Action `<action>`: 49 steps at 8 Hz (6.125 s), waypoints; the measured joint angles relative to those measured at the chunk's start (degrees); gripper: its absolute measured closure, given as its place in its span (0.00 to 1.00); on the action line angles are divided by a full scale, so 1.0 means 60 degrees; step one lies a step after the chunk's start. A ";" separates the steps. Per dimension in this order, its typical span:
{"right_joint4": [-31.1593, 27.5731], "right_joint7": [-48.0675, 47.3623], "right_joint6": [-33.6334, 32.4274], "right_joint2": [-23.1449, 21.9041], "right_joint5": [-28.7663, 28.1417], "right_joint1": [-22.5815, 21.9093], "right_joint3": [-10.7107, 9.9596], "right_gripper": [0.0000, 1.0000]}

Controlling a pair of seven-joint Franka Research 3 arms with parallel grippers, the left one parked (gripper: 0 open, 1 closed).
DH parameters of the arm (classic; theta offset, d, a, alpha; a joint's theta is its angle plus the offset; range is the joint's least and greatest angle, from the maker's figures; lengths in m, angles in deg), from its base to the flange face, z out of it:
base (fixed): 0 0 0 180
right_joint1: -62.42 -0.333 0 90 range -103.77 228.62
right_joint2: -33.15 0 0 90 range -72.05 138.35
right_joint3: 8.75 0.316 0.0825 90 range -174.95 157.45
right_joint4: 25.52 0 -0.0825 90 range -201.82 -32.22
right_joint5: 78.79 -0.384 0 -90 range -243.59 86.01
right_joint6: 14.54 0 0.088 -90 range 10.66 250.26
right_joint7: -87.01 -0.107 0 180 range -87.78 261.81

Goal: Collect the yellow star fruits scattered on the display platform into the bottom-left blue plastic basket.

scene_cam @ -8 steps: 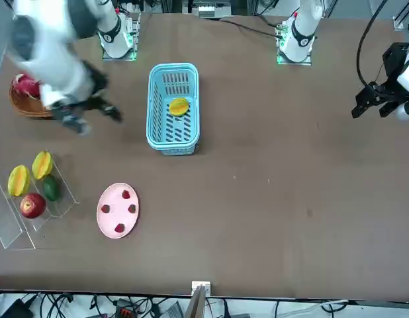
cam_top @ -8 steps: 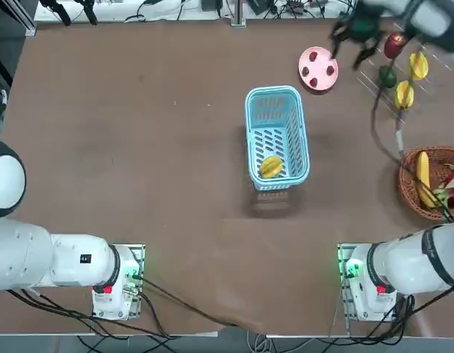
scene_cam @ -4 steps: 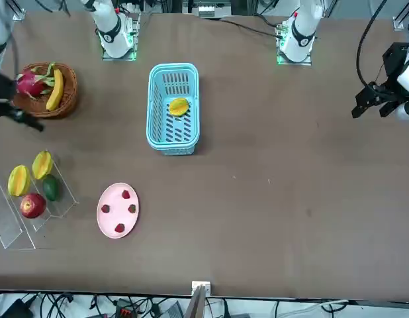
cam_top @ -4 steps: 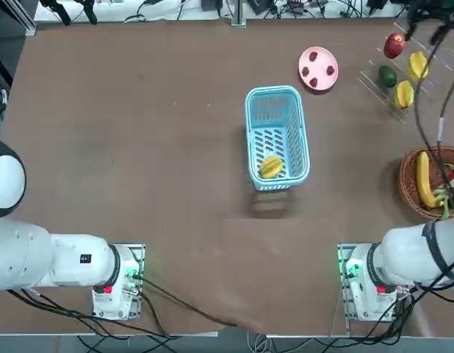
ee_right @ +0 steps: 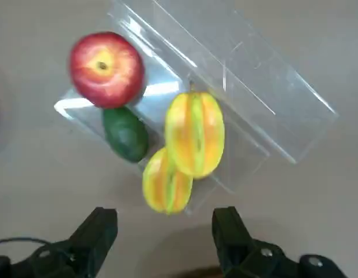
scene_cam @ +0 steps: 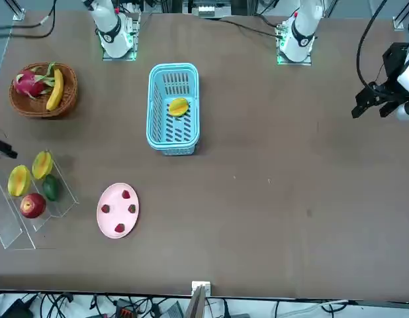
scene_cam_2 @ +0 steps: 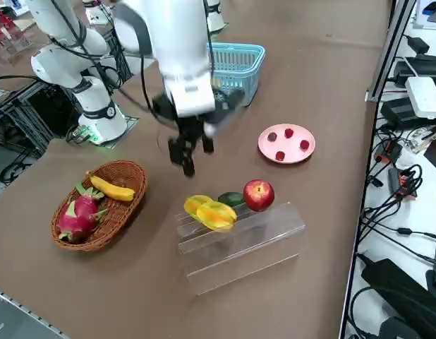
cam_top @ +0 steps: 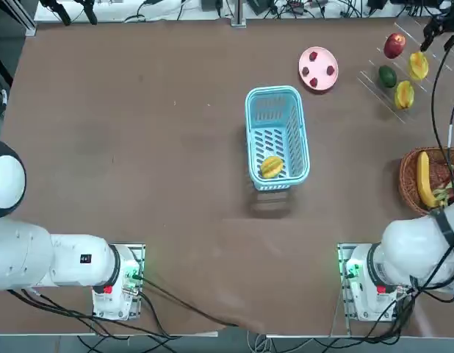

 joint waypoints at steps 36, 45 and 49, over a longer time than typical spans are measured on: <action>0.1572 -0.3233 -0.3813 -0.0282 -0.0955 -0.2215 0.0465 0.83; -0.1455 -1.1954 -0.1772 -0.1840 -0.2188 -0.8649 0.0533 0.82; -0.2969 -1.2379 -0.1303 -0.2878 -0.2166 -0.8854 0.0238 0.11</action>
